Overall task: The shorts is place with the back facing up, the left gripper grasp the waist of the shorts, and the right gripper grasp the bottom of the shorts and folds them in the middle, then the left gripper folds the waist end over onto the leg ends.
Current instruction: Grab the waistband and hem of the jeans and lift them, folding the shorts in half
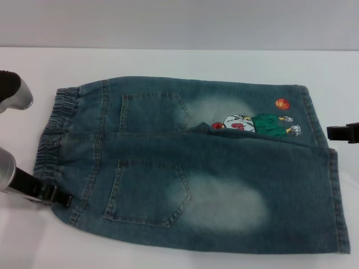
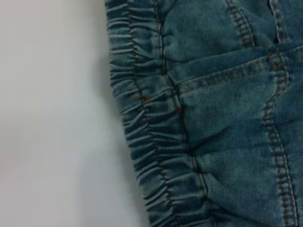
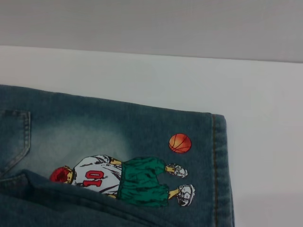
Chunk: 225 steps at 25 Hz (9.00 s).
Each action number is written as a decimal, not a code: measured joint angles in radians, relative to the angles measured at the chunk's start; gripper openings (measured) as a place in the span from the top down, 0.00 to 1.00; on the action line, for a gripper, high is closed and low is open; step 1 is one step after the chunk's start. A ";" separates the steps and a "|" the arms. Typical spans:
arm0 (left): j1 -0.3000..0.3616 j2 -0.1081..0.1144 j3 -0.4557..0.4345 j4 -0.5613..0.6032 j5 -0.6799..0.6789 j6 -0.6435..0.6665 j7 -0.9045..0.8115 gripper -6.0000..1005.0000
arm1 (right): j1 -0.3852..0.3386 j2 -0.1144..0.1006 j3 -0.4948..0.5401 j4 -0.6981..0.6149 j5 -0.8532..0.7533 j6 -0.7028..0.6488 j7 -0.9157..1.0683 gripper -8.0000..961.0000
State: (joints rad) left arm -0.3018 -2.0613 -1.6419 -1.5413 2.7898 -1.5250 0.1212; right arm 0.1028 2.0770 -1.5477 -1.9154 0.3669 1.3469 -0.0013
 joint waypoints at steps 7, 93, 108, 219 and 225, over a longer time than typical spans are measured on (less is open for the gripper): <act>-0.005 0.000 -0.002 0.007 -0.001 0.004 -0.014 0.31 | 0.000 0.000 0.003 -0.001 -0.002 0.000 -0.002 0.33; -0.005 -0.001 0.011 -0.008 0.013 0.003 -0.082 0.15 | -0.008 -0.002 0.015 0.027 -0.002 -0.011 -0.066 0.33; -0.007 0.003 0.011 -0.005 0.024 0.008 -0.090 0.15 | -0.009 -0.001 0.015 0.027 -0.002 -0.009 -0.067 0.33; 0.019 0.000 0.049 0.017 0.042 0.103 -0.095 0.15 | -0.022 0.000 0.011 0.013 0.005 0.000 -0.079 0.33; 0.018 0.000 0.051 0.017 0.040 0.105 -0.094 0.15 | -0.020 0.000 0.009 0.012 0.005 0.000 -0.079 0.33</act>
State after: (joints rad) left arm -0.2837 -2.0616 -1.5905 -1.5247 2.8302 -1.4204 0.0272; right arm 0.0830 2.0770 -1.5385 -1.9036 0.3716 1.3469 -0.0806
